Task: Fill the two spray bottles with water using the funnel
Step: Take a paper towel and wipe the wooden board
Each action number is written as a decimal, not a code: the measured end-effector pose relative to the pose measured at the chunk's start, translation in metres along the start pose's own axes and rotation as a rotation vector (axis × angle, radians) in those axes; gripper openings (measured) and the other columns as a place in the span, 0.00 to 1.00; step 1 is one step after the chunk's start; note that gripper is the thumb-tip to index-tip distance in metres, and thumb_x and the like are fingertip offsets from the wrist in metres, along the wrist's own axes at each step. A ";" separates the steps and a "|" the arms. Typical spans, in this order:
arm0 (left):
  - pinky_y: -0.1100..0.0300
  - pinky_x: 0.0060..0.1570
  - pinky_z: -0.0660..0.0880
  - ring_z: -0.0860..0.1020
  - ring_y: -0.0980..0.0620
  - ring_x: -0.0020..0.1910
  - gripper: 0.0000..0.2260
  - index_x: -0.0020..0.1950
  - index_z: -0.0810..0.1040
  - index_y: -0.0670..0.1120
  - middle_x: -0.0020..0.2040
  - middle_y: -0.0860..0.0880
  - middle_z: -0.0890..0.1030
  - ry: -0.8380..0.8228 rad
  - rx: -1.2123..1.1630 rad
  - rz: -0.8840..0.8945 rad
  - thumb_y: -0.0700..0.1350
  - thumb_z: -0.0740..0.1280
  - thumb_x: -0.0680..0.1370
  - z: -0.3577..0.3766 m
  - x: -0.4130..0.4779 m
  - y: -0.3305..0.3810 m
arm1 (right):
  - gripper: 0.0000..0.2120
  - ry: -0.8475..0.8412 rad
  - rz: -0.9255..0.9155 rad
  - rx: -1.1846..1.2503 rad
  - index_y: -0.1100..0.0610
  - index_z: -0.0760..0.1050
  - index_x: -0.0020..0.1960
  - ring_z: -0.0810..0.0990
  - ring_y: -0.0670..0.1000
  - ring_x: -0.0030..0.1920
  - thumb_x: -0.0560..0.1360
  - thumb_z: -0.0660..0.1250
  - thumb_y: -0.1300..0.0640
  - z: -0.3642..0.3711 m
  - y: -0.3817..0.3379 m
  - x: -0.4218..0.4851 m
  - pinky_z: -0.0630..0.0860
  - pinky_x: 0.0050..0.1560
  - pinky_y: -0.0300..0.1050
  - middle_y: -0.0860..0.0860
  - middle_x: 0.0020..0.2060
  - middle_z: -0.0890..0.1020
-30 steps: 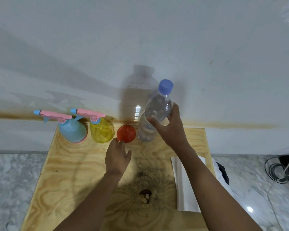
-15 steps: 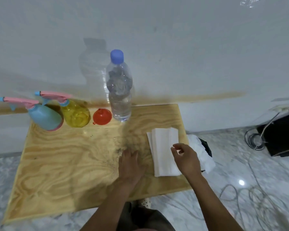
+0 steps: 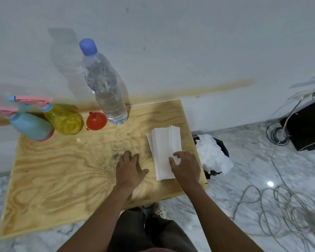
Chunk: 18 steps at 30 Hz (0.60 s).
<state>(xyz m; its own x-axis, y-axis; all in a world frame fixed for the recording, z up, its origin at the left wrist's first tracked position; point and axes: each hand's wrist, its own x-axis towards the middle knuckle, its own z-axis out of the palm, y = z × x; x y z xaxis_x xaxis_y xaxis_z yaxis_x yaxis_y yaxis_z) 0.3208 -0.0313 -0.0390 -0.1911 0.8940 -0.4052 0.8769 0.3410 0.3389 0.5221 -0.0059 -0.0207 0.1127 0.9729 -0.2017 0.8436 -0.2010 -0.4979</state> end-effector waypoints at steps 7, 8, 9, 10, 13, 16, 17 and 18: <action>0.52 0.71 0.66 0.61 0.47 0.76 0.24 0.75 0.69 0.50 0.77 0.46 0.63 0.137 -0.234 0.310 0.52 0.65 0.80 -0.002 -0.005 0.050 | 0.08 0.053 0.020 0.134 0.49 0.80 0.52 0.80 0.45 0.50 0.78 0.65 0.48 -0.004 0.004 0.000 0.77 0.50 0.44 0.42 0.51 0.82; 0.52 0.72 0.65 0.59 0.47 0.77 0.24 0.76 0.66 0.51 0.79 0.47 0.60 0.108 -0.210 0.355 0.52 0.63 0.81 0.001 -0.005 0.056 | 0.08 0.048 0.030 0.152 0.48 0.80 0.52 0.80 0.44 0.49 0.78 0.65 0.47 -0.006 0.005 0.000 0.77 0.49 0.44 0.42 0.50 0.82; 0.53 0.72 0.64 0.57 0.48 0.78 0.24 0.77 0.64 0.51 0.80 0.47 0.58 0.075 -0.174 0.392 0.51 0.62 0.82 0.003 -0.004 0.061 | 0.07 0.040 0.043 0.173 0.48 0.79 0.51 0.79 0.43 0.48 0.78 0.66 0.47 -0.006 0.005 0.001 0.77 0.48 0.42 0.41 0.49 0.82; 0.54 0.73 0.63 0.56 0.48 0.78 0.23 0.78 0.62 0.52 0.80 0.47 0.57 0.031 -0.130 0.414 0.51 0.60 0.82 0.006 -0.003 0.063 | 0.07 0.029 0.058 0.193 0.48 0.79 0.51 0.79 0.42 0.48 0.77 0.67 0.46 -0.007 0.005 0.001 0.75 0.46 0.41 0.41 0.48 0.82; 0.56 0.75 0.59 0.51 0.50 0.80 0.23 0.79 0.60 0.52 0.81 0.50 0.53 -0.109 -0.015 0.393 0.51 0.57 0.84 0.009 0.000 0.065 | 0.07 -0.034 0.096 0.258 0.47 0.78 0.48 0.78 0.41 0.46 0.76 0.68 0.45 -0.010 0.005 0.004 0.74 0.45 0.39 0.40 0.45 0.81; 0.54 0.75 0.61 0.49 0.50 0.80 0.24 0.79 0.61 0.52 0.81 0.52 0.51 -0.145 0.019 0.384 0.53 0.58 0.83 0.009 0.001 0.063 | 0.07 -0.086 0.106 0.346 0.48 0.79 0.47 0.79 0.40 0.45 0.76 0.69 0.45 -0.013 0.007 0.006 0.76 0.46 0.39 0.41 0.43 0.82; 0.54 0.74 0.62 0.49 0.50 0.80 0.24 0.79 0.61 0.52 0.81 0.52 0.50 -0.151 0.019 0.384 0.53 0.59 0.83 0.009 0.001 0.063 | 0.06 -0.093 0.102 0.380 0.48 0.79 0.47 0.80 0.40 0.45 0.76 0.69 0.46 -0.014 0.008 0.005 0.76 0.46 0.38 0.41 0.42 0.82; 0.53 0.74 0.62 0.49 0.50 0.80 0.24 0.78 0.61 0.52 0.81 0.52 0.50 -0.156 0.019 0.385 0.54 0.60 0.82 0.009 0.001 0.062 | 0.06 -0.093 0.100 0.413 0.49 0.79 0.47 0.80 0.40 0.45 0.76 0.70 0.47 -0.015 0.009 0.005 0.75 0.46 0.37 0.41 0.42 0.82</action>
<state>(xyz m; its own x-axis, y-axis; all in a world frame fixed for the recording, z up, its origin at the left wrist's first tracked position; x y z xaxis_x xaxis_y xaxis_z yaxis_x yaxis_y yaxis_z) 0.3796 -0.0121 -0.0260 0.2198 0.9001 -0.3762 0.8795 -0.0161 0.4755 0.5385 -0.0016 -0.0135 0.1192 0.9357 -0.3321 0.5481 -0.3409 -0.7638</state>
